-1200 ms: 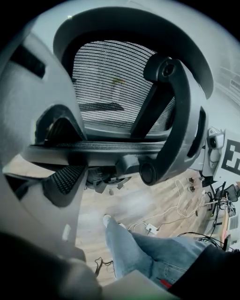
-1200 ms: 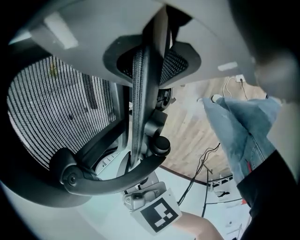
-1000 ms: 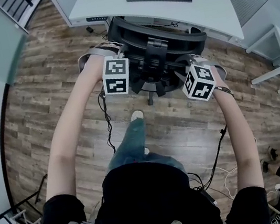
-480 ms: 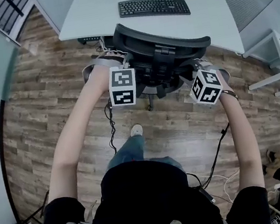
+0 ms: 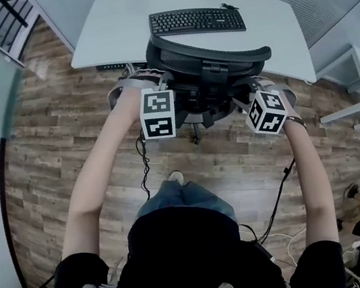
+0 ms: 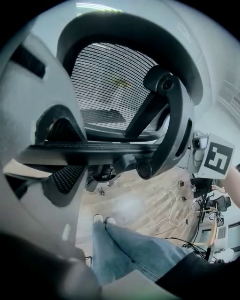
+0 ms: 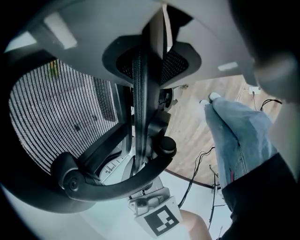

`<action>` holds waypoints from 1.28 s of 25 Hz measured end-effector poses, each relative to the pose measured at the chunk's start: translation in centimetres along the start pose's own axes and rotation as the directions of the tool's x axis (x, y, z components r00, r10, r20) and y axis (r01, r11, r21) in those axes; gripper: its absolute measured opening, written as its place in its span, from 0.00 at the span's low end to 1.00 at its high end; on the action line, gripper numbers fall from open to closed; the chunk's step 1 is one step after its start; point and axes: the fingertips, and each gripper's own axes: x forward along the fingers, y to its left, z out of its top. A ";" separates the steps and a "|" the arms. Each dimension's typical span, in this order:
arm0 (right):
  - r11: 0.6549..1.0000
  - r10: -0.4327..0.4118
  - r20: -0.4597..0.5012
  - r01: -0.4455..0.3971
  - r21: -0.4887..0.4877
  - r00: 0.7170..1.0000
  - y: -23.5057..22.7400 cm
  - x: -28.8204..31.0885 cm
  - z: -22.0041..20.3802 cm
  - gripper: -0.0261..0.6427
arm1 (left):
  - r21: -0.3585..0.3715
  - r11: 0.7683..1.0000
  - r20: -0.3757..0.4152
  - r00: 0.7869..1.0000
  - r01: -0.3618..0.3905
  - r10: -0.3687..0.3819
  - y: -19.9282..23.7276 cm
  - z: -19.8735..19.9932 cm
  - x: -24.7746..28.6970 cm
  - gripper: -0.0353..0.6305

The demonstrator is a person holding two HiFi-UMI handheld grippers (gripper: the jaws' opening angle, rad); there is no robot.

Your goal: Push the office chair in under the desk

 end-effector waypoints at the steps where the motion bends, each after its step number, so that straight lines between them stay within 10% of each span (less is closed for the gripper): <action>1: 1.000 0.002 0.001 -0.002 0.000 1.000 0.1 0.0 0.0 0.20 | -0.006 1.000 0.004 1.000 0.010 -0.010 -0.1 0.0 0.0 0.26; 13: 0.999 -0.032 0.016 0.032 -0.014 0.999 -0.1 0.0 0.0 0.22 | -0.037 0.999 0.013 1.000 0.012 -0.012 0.0 -0.1 0.1 0.26; 24: 0.985 -0.141 0.174 0.119 0.128 0.975 -0.9 -4.0 1.6 0.29 | -0.103 0.976 0.037 0.980 -0.190 0.195 0.7 -0.4 -2.4 0.30; 28: 0.931 -0.261 0.303 0.155 0.331 0.917 -1.8 -7.3 2.8 0.21 | -0.245 0.918 0.105 0.932 -0.313 0.346 1.6 -0.3 -5.4 0.12; 32: 0.795 -0.445 0.395 0.151 0.588 0.803 -2.9 -10.4 3.1 0.14 | -0.465 0.799 0.165 0.849 -0.381 0.501 3.0 0.0 -8.1 0.07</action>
